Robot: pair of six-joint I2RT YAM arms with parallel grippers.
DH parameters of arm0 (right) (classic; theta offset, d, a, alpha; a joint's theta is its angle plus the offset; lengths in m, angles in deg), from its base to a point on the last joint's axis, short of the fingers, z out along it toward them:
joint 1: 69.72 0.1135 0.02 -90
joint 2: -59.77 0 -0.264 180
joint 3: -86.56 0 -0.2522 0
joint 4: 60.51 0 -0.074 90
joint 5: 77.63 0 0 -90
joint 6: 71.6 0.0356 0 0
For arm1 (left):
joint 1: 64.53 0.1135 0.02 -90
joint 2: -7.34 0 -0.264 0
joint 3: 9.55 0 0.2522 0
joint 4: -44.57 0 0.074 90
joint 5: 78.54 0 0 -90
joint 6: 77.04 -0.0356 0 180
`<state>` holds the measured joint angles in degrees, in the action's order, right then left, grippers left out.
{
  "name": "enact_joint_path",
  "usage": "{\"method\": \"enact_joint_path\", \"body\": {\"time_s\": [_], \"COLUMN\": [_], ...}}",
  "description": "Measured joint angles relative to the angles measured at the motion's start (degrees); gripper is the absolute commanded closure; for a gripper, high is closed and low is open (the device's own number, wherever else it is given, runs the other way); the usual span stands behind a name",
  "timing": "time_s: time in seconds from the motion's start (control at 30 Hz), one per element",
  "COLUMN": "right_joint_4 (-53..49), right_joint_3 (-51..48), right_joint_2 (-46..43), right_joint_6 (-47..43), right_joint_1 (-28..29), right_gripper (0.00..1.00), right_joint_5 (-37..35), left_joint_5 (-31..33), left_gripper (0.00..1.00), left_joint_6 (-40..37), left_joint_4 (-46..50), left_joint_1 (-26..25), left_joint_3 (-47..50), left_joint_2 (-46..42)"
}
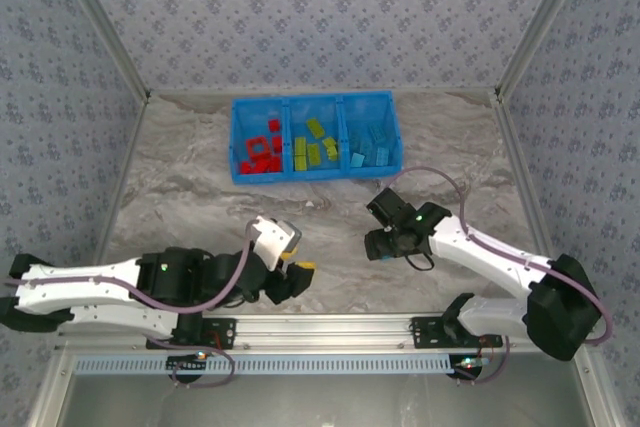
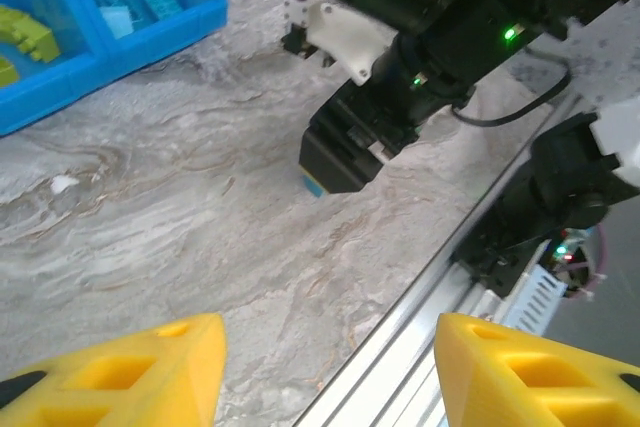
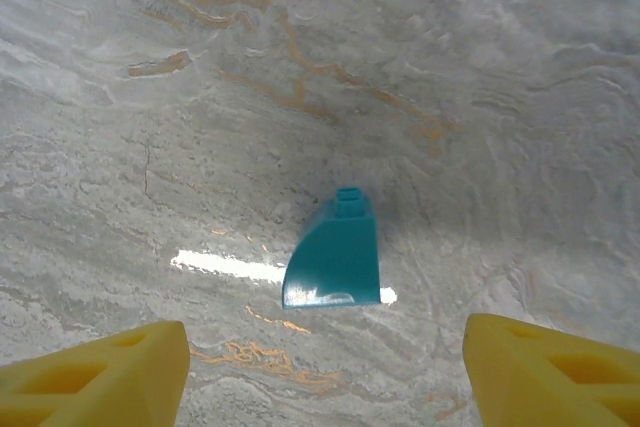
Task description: Sort the legos into containers by color
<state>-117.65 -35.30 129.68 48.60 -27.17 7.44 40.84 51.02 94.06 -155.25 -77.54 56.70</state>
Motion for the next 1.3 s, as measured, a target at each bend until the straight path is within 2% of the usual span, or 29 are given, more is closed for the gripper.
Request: {"method": "enact_joint_path", "body": {"time_s": [0.2,0.63,0.73,0.9,1.03,1.17,1.3], "right_joint_4": [1.9,4.72,5.09,5.2,4.5,1.22,0.68], "right_joint_3": [-0.11,-0.09,-0.09,0.13,0.39,4.94,13.4], "right_joint_2": [5.53,14.45,15.82,15.8,12.79,7.48,6.82], "right_joint_6": [-2.47,-3.5,-3.5,-3.23,-2.8,-2.86,-4.44], "right_joint_1": [-2.21,-2.45,-2.45,-2.1,-1.11,-2.43,-6.95], "right_gripper": [0.32,0.49,0.56,0.7,0.73,0.74,0.74], "right_joint_5": [2.75,2.82,2.73,1.55,0.02,-1.36,-2.01], "left_joint_5": [3.1,3.89,4.07,4.57,4.74,5.9,3.76], "left_gripper": [0.45,0.44,0.45,0.45,0.45,0.44,0.43], "left_joint_6": [5.6,6.08,6.14,6.16,6.14,5.97,4.39], "left_joint_4": [-4.17,-7.74,-7.98,-8.61,-8.52,-6.97,-6.84], "left_joint_1": [-0.7,-0.81,-0.81,-0.81,-0.81,-0.22,5.2], "left_joint_3": [6.08,5.51,5.42,5.29,4.98,0.04,-7.72], "left_joint_2": [4.31,5.51,5.51,5.51,5.66,9.07,14.69]}}
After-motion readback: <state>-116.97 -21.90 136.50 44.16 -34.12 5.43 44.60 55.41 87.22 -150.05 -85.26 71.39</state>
